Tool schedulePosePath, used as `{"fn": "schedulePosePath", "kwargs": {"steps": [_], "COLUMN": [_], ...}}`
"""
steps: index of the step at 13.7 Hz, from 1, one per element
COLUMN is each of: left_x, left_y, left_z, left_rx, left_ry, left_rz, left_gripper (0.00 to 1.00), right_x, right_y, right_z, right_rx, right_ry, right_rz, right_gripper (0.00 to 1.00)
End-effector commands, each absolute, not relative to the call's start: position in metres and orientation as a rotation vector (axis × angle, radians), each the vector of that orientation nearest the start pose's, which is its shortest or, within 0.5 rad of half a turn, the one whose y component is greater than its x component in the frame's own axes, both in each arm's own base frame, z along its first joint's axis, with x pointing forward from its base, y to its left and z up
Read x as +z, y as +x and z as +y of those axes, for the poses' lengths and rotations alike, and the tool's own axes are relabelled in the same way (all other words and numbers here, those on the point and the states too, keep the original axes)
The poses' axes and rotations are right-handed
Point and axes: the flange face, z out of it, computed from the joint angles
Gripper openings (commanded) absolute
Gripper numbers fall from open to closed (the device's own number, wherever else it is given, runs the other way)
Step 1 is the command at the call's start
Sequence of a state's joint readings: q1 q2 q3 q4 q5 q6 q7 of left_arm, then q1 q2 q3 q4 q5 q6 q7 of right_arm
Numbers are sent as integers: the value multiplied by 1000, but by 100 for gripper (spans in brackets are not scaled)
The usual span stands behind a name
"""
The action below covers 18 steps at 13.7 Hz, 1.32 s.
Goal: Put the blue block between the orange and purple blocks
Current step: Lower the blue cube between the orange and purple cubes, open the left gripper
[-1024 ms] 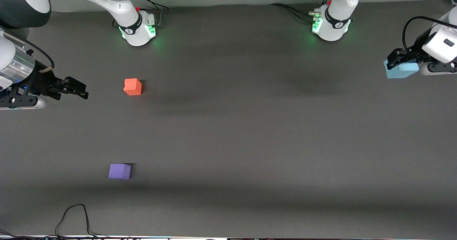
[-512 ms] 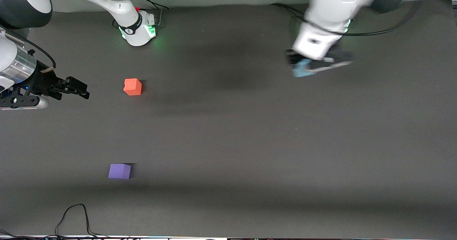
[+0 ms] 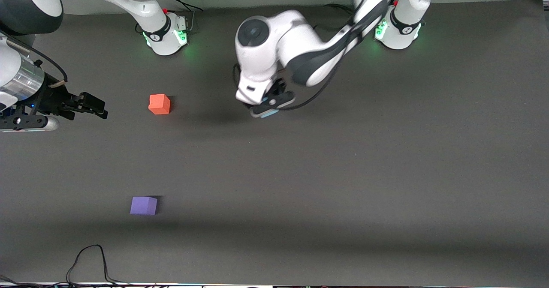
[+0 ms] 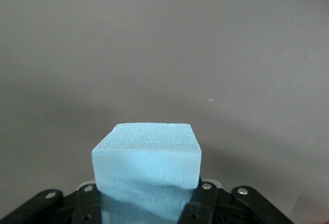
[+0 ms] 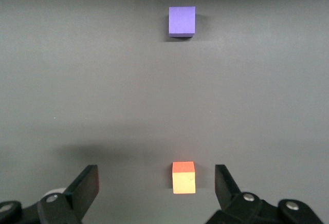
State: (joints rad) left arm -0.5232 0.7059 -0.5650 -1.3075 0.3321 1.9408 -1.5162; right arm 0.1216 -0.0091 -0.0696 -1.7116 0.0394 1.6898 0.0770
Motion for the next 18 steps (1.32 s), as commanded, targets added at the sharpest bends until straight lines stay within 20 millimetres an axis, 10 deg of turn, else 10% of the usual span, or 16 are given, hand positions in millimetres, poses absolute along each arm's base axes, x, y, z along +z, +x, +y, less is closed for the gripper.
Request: {"fn": "schedulePosePath", "kwargs": {"steps": [1,6,8,10,13,18], "left_x": [324,214,206,208,259,385], "left_y": [441,408,405,403,429,482], "left_z": [-610,-639,-640,-641,-622,-535], "left_rx": [-25,-130,-153,-162,-175,-108], "left_ry": [-3116,-3091,-3086,-3083,-3054,-2959], "left_rz": [-682,-629,-619,-608,-664,-575], "left_gripper": [32,42,89,100,100,100], "right_x": [574,561,559,559,560,559], "right_y": [557,555,554,554,553,553], "right_z": [31,23,22,22,24,63], "right_rx": [2,16,16,18,21,15], "right_ry": [-3086,-3083,-3085,-3085,-3085,-3084], "right_rz": [30,54,52,52,45,-35], "right_gripper": [100,100,100,100,100,100]}}
